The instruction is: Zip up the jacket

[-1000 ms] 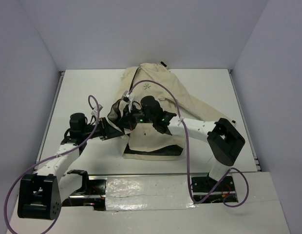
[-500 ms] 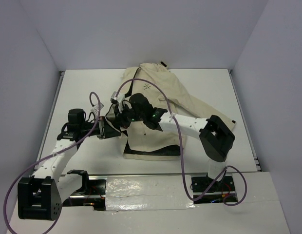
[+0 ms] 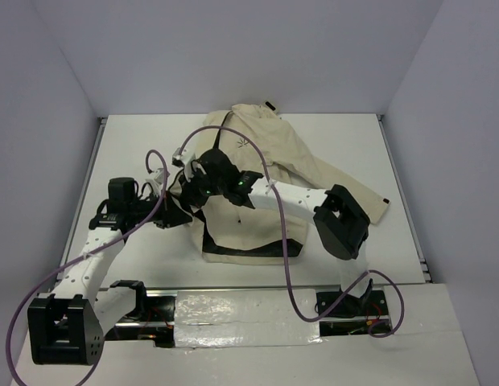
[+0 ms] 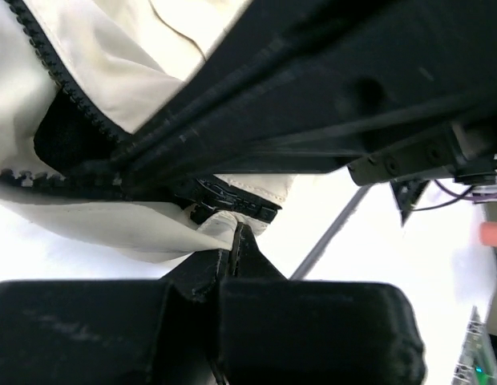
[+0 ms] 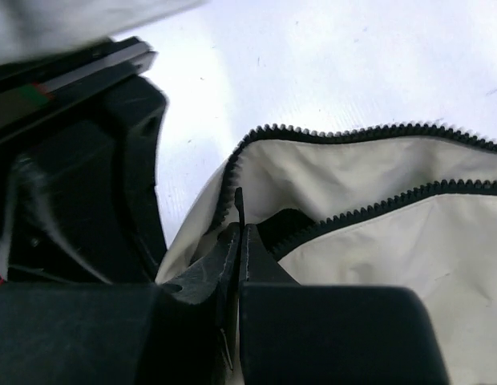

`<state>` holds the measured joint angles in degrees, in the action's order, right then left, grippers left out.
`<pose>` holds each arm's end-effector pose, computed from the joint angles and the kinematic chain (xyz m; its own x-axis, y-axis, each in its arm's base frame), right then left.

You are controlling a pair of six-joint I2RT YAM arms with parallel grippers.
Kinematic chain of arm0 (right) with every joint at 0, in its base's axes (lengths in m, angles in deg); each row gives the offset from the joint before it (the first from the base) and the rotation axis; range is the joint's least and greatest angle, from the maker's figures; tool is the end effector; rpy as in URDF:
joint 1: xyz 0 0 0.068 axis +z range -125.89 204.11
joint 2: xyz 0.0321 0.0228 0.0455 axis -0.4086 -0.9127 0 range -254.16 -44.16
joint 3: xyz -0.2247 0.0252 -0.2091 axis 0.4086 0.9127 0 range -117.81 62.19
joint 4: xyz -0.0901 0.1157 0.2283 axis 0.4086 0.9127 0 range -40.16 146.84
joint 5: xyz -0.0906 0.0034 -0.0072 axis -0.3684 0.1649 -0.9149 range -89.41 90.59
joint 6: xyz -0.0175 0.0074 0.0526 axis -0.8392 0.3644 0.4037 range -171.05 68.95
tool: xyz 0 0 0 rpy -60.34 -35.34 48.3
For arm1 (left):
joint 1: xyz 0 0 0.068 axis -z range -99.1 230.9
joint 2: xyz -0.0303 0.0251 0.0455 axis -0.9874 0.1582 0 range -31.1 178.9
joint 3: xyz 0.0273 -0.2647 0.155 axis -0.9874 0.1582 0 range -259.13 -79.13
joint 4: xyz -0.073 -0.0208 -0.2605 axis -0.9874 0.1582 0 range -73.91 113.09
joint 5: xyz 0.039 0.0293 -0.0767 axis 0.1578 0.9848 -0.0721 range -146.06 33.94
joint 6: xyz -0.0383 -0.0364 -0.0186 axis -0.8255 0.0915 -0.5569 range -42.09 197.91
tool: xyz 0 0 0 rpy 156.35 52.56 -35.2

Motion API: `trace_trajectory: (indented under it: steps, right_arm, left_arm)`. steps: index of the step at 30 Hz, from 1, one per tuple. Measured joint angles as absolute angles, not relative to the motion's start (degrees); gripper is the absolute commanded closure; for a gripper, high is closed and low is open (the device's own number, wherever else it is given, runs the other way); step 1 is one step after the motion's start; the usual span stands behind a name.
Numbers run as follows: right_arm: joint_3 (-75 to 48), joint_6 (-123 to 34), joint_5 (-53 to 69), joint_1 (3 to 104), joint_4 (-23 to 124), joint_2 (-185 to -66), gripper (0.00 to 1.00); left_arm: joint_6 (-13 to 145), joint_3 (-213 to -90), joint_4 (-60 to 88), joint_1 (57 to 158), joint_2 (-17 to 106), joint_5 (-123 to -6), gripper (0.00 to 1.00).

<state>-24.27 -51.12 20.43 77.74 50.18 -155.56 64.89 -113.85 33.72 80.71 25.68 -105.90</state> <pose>0.2779 0.3993 0.2926 -0.2520 -0.3442 -0.9044 -0.9397 0.3104 0.1438 0.1910 -0.0289 0.2610 -0.7542 -0.1477 -0.6399 0.4271 0.6298 -0.6488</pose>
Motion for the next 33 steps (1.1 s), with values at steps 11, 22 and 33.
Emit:
trace_trajectory:
  steps: [11,22,33]
  right_arm:
    - [-25.6,-46.1,24.4,76.0,50.5,-157.1,0.70]
    - [-20.8,-41.4,23.4,66.3,45.6,-151.0,0.38]
    - [-18.6,-33.3,11.4,52.2,55.9,-146.1,0.37]
  left_arm:
    - [65.7,-113.9,33.8,80.6,25.6,-104.5,1.00]
    - [65.2,-118.1,43.9,82.5,25.8,-107.6,0.25]
    - [80.5,-143.0,59.6,81.2,32.8,-97.1,0.01]
